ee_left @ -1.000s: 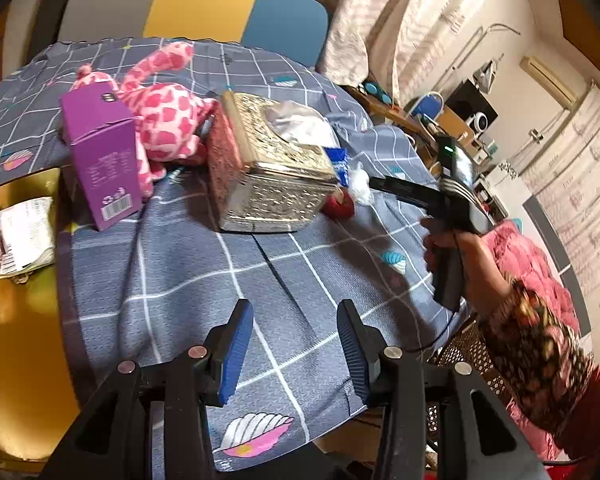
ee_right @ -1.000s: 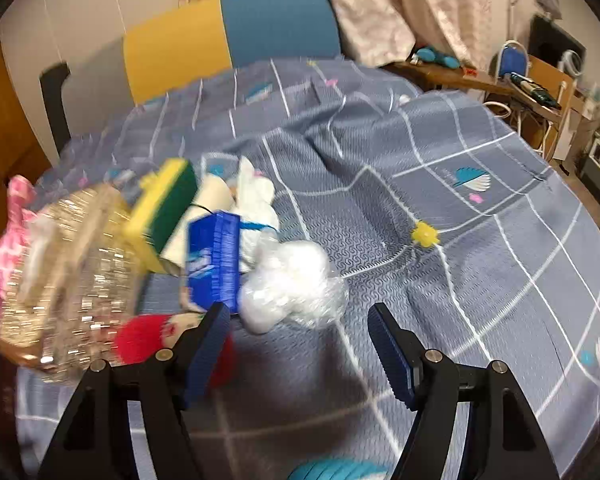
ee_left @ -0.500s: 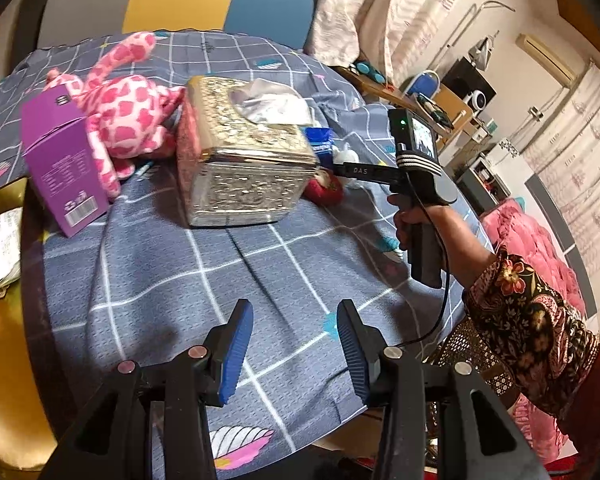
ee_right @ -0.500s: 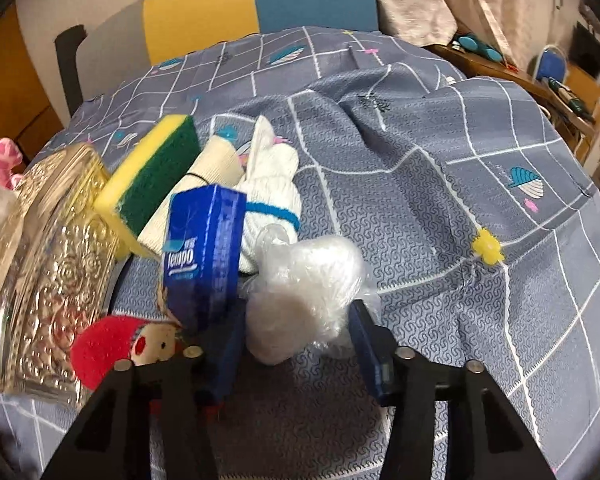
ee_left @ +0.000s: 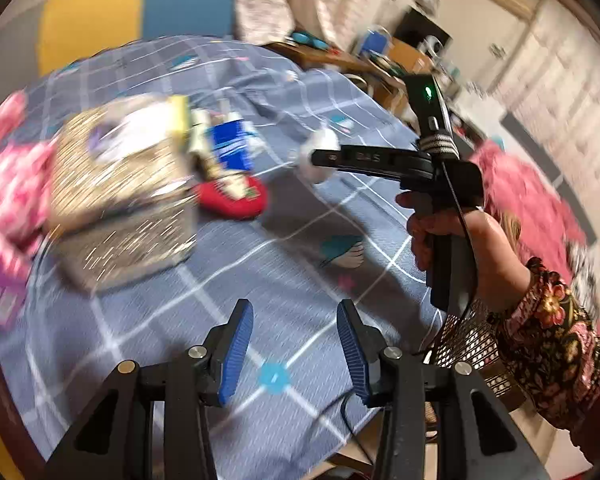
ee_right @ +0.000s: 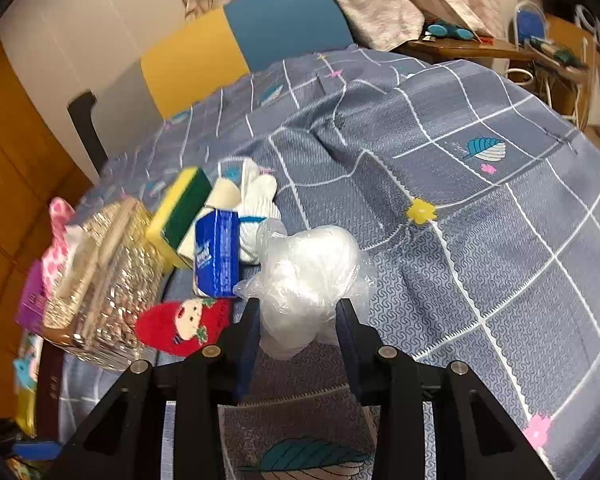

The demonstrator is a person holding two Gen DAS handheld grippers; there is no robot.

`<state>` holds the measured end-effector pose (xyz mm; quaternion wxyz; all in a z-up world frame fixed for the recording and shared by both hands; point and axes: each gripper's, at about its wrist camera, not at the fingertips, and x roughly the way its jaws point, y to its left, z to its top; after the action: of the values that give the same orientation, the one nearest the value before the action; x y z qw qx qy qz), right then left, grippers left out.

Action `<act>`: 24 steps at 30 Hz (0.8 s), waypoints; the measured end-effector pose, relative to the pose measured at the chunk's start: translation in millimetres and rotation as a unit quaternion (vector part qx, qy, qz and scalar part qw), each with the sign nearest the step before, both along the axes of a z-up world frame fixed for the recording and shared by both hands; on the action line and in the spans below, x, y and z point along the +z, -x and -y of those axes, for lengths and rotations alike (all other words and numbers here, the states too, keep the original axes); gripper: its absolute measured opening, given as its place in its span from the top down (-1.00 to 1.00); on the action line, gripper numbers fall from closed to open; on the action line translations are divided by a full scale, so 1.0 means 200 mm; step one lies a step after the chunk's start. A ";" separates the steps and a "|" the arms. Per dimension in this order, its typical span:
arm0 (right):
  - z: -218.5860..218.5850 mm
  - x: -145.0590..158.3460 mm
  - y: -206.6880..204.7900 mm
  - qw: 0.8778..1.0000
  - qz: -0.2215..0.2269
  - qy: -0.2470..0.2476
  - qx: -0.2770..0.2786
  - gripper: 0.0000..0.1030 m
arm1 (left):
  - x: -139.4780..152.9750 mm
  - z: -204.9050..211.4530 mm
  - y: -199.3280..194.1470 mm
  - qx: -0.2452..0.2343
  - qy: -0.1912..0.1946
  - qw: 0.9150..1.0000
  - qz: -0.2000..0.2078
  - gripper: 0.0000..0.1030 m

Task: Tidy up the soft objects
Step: 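Move the left tool to the red sock while the right tool approaches the white plastic bag, then grasp the red strawberry sock with the left tool while the right tool grasps the plastic bag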

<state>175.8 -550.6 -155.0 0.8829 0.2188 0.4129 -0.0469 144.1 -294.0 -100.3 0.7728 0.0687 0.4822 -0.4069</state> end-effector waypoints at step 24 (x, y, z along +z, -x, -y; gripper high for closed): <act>0.16 0.08 0.03 0.994 0.026 -0.096 -0.047 0.25 | -0.30 0.78 -0.59 -0.105 -0.314 0.944 0.013 0.11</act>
<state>170.3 -583.2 -138.7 0.8649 0.3227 0.3820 -0.0429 263.0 -450.1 -161.0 0.6713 0.3634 0.5650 -0.3133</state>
